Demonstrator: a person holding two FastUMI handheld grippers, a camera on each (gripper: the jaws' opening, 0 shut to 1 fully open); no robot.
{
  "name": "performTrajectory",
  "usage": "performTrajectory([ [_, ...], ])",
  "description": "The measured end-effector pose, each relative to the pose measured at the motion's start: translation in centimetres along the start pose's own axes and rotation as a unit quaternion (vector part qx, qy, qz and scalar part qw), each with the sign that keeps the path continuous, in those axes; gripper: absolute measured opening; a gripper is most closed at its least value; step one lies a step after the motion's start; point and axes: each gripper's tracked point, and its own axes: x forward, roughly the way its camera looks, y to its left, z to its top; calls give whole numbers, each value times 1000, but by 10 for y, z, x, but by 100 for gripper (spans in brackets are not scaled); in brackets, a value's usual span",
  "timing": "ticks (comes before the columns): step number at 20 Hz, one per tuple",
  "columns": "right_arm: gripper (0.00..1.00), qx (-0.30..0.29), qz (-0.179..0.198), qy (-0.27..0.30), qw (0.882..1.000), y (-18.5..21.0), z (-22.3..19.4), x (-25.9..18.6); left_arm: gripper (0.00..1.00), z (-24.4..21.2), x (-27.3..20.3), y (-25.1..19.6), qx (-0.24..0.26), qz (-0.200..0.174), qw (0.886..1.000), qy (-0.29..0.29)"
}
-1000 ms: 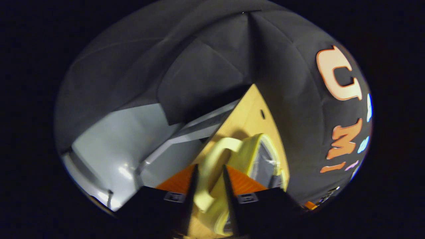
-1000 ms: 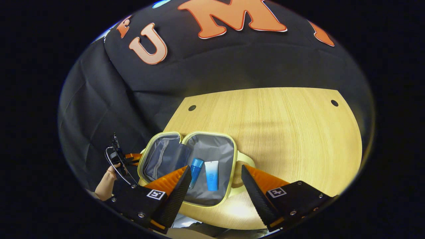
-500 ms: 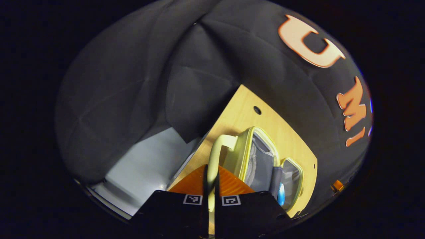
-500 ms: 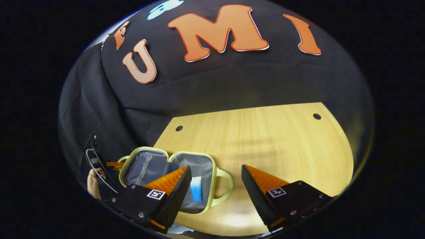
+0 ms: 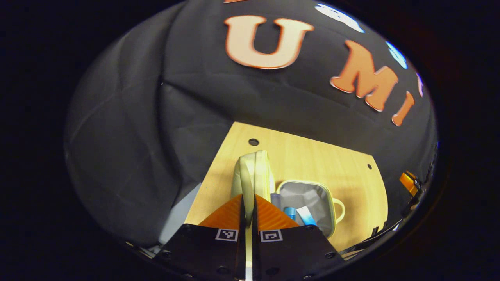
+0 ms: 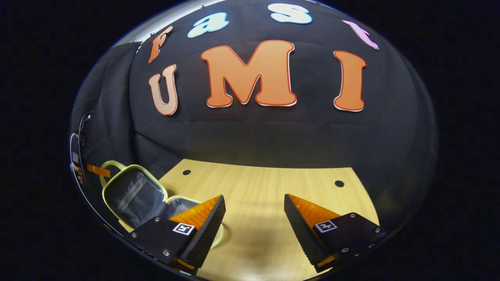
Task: First open the suitcase, pack the skin care products into it, and then close the suitcase.
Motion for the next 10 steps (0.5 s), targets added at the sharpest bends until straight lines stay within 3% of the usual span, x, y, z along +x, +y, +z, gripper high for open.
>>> performTrajectory([
  [5, 96, -20, -10, -17, 1000, -51, -4, -20, 6, 12, 1, -116, 135, 8, 991, -2],
  [7, 96, -10, -14, -12, 1000, -70, -11, -26, 7, 7, 7, -158, 153, -5, 988, 4],
  [10, 96, 4, -25, -3, 1000, -97, -21, -37, 7, -11, 19, -227, 147, -62, 987, 22],
])
